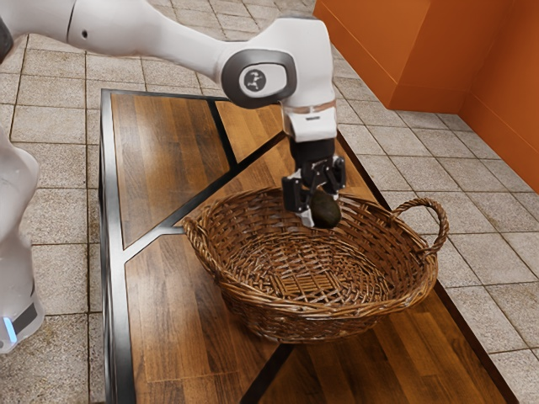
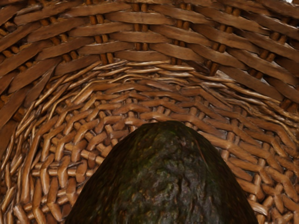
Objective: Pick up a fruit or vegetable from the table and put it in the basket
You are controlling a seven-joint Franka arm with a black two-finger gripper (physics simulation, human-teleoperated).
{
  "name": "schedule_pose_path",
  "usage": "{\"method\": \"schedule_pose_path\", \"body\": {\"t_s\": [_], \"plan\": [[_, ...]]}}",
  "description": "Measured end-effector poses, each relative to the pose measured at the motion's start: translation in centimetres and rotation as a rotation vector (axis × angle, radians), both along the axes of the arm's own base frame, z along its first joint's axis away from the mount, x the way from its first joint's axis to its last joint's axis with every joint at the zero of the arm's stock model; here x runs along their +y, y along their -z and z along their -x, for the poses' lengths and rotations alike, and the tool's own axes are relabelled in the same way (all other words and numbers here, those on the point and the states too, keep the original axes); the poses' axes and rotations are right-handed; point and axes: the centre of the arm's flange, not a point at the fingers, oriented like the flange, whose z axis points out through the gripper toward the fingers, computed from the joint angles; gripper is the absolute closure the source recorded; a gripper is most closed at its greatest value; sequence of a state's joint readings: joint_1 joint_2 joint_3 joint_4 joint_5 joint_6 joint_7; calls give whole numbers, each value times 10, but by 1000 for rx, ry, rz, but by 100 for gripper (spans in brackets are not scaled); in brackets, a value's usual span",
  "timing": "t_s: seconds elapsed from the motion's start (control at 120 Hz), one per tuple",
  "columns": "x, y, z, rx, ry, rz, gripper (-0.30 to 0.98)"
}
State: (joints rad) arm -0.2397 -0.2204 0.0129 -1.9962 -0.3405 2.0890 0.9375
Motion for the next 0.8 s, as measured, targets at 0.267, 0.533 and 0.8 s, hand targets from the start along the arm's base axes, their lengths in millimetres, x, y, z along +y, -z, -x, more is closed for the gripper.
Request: {"method": "schedule_pose_path", "body": {"t_s": [0.267, 0.533, 0.8], "plan": [[-16, -1, 3, -6, 15, 25, 10], [118, -10, -18, 0, -309, 140, 2], [181, -85, -75, 244, -1176, 213, 0]]}}
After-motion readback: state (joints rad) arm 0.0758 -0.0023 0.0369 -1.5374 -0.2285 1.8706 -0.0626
